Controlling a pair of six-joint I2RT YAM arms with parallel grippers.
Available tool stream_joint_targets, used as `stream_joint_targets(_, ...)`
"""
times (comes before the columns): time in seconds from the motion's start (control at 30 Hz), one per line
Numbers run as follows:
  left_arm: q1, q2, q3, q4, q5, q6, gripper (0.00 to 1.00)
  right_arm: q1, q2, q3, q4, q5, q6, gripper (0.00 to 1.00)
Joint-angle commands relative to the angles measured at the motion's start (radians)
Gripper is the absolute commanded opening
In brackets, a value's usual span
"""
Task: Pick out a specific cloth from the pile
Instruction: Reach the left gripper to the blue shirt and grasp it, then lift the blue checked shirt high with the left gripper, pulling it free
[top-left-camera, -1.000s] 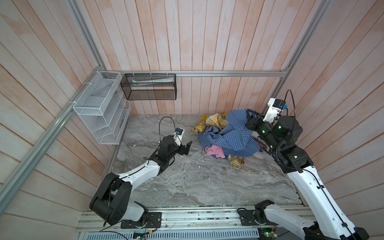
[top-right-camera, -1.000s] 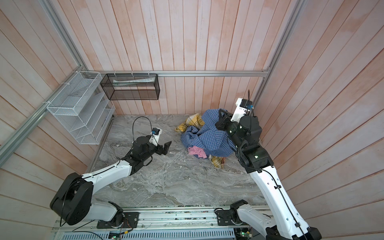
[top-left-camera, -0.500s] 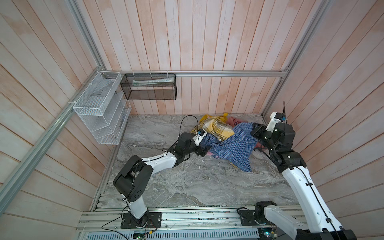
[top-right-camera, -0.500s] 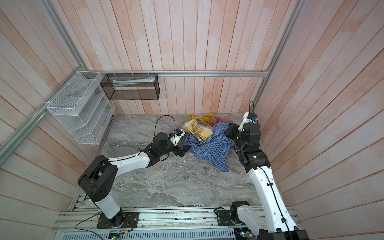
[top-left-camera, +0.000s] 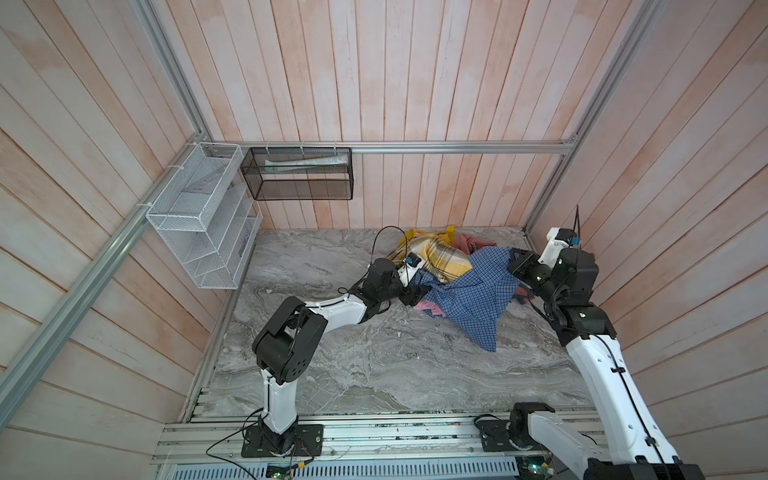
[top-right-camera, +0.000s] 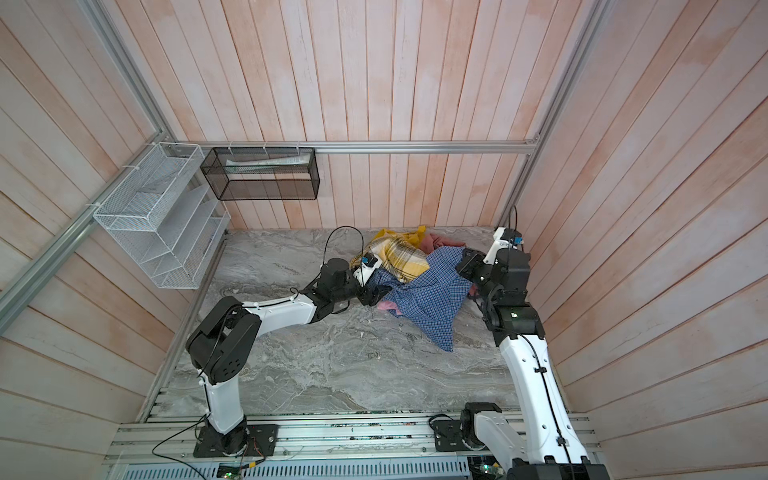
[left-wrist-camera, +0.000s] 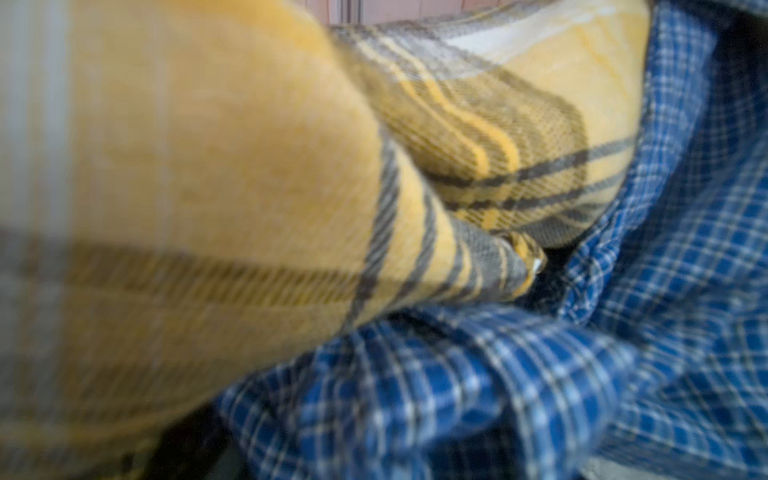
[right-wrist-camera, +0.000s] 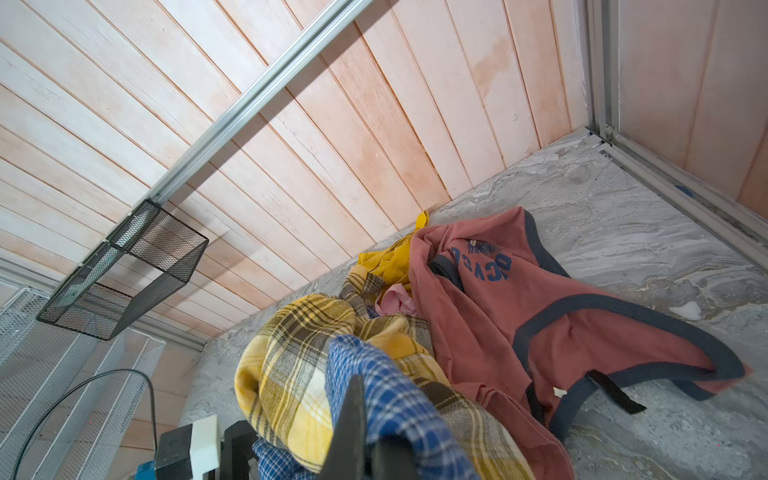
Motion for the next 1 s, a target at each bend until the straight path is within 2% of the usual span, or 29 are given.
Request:
stream_joint_targets(0.0, -0.004, 0.032, 0.053, 0.02, 0.014, -0.01, 0.48, -0.012, -0.018, -0.035, 0.022, -0.045, 0.003, 0.0)
stream_joint_targets(0.07, -0.004, 0.028, 0.079, -0.005, 0.002, -0.007, 0.34, -0.012, -0.019, -0.056, 0.007, -0.042, -0.009, 0.05)
stream_joint_targets(0.17, -0.003, 0.008, 0.144, -0.113, -0.008, 0.017, 0.1, -0.014, -0.016, -0.098, -0.015, -0.04, -0.02, 0.25)
stream_joint_targets(0.23, -0.005, -0.012, 0.177, -0.168, -0.013, 0.031, 0.03, -0.013, -0.019, -0.125, -0.017, -0.045, -0.025, 0.39)
stream_joint_targets(0.3, -0.005, -0.035, 0.194, -0.189, -0.028, 0.037, 0.03, -0.015, -0.024, -0.139, -0.011, -0.042, -0.023, 0.47)
stream_joint_targets(0.47, -0.009, -0.08, 0.245, -0.225, -0.061, 0.048, 0.01, -0.016, -0.035, -0.145, -0.008, -0.034, -0.032, 0.55)
stream_joint_targets(0.7, -0.031, -0.037, 0.496, -0.431, -0.05, 0.086, 0.01, -0.015, -0.04, -0.147, -0.007, -0.043, -0.051, 0.67)
stream_joint_targets(0.83, -0.039, -0.014, 0.63, -0.514, -0.004, 0.085, 0.06, -0.015, -0.054, -0.158, 0.0, -0.042, -0.064, 0.8)
stream_joint_targets(0.97, -0.045, 0.033, 0.775, -0.623, 0.052, 0.091, 0.09, -0.015, -0.063, -0.162, 0.011, -0.036, -0.079, 0.82)
